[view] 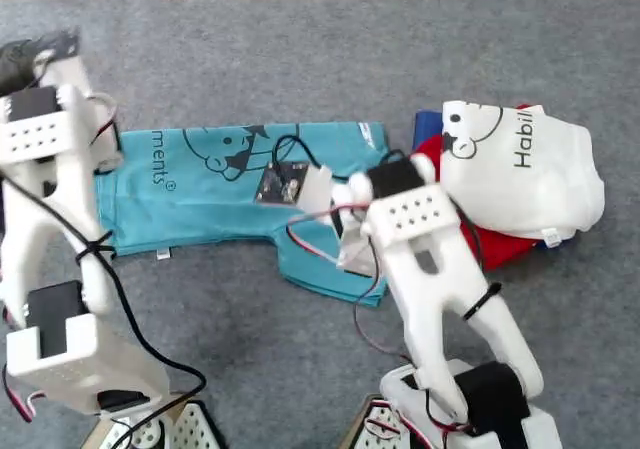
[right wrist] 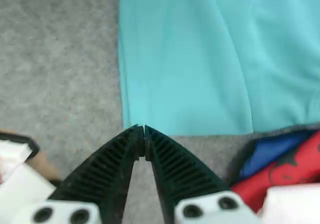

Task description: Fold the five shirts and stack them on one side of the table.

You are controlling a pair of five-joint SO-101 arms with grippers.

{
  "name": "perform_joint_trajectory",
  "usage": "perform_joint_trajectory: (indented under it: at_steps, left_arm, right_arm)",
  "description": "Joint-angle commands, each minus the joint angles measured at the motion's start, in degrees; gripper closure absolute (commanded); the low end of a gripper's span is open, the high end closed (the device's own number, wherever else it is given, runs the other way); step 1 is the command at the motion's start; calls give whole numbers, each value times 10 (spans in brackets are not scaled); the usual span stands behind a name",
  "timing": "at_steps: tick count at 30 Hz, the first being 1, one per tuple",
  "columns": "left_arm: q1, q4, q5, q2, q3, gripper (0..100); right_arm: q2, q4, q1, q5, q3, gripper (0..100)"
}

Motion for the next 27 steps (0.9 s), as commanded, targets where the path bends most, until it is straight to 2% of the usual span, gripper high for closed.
perform_joint_trajectory:
  at_steps: [1,5,9,17,27]
  left_arm:
    - [-51,-91,0,-27,123,970]
    - [-83,-231,3,-33,260,970]
    - [-109,-319,4,-34,350,970]
    - [-120,-337,4,-58,359,970]
    - [-114,-337,4,-57,359,970]
  right_arm:
    - [-29,-67,-25,6,62,915]
    - [-29,-84,-53,6,96,773]
    - [-29,-87,-106,0,102,780]
    - [-27,-145,-123,-60,134,762]
    - [-26,-176,-124,-62,181,762]
